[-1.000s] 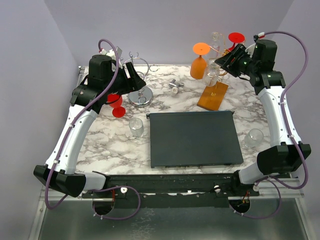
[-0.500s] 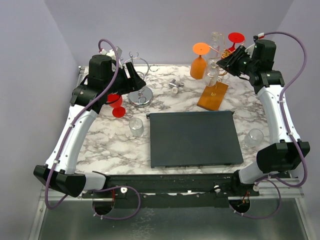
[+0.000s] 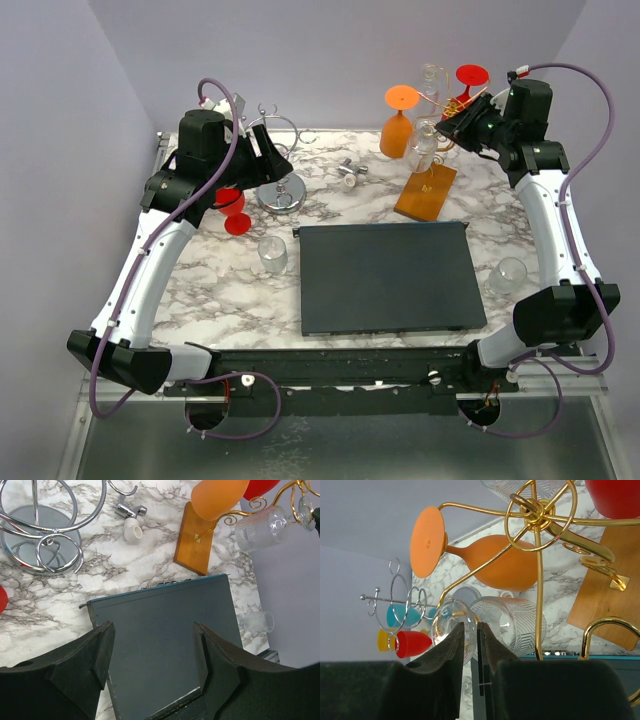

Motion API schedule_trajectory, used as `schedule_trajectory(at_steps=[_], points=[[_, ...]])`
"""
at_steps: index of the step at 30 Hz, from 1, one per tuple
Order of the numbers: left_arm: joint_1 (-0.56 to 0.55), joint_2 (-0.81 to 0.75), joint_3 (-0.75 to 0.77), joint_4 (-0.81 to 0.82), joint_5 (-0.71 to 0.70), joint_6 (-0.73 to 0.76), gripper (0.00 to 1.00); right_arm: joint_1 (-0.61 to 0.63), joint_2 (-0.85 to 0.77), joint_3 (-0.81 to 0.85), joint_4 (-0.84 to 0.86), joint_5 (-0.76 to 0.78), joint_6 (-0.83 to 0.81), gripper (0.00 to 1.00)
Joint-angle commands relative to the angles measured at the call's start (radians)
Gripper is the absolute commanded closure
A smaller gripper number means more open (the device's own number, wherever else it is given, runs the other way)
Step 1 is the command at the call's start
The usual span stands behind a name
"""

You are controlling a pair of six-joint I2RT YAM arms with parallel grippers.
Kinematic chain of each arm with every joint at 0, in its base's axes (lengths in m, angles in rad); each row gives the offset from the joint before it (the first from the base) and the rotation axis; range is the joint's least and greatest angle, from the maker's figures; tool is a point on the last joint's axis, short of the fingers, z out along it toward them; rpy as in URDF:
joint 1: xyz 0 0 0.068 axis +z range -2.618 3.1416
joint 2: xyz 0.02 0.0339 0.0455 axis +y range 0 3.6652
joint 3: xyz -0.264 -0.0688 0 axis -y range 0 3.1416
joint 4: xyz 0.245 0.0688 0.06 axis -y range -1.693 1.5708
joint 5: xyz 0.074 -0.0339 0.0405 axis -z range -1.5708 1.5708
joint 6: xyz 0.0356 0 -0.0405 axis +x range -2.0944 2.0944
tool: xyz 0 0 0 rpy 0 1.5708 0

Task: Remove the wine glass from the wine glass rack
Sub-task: Pick up the wine glass from the wine rack.

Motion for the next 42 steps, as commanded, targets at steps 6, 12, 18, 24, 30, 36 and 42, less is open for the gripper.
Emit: schedule_trajectory(at_steps=[6, 12, 18, 24, 30, 36, 42], points=[[-0.005, -0.004, 0.015, 0.016, -0.012, -0.004, 0.31, 0.001, -0.025, 0.039, -0.012, 0.013, -0.017, 0.86], [-0.005, 0.0, 0.016, 0.017, -0.016, -0.005, 0.31, 0.001, -0.034, 0.059, -0.029, 0.015, -0.025, 0.87], [-0.005, 0.002, 0.021, 0.016, -0.017, -0.007, 0.31, 0.0, -0.042, 0.055, -0.029, 0.013, -0.023, 0.9], [-0.005, -0.002, 0.018, 0.016, -0.023, -0.008, 0.31, 0.001, -0.04, 0.045, -0.012, -0.021, -0.003, 0.99], [-0.005, -0.001, 0.018, 0.016, -0.027, -0.013, 0.31, -0.001, -0.04, 0.029, 0.009, -0.043, 0.026, 0.99], [-0.005, 0.0, 0.02, 0.016, -0.028, -0.017, 0.31, -0.002, -0.059, -0.015, 0.047, -0.045, 0.072, 0.99], [-0.005, 0.0, 0.019, 0.017, -0.032, -0.019, 0.31, -0.022, -0.087, -0.072, 0.108, -0.072, 0.129, 1.0]])
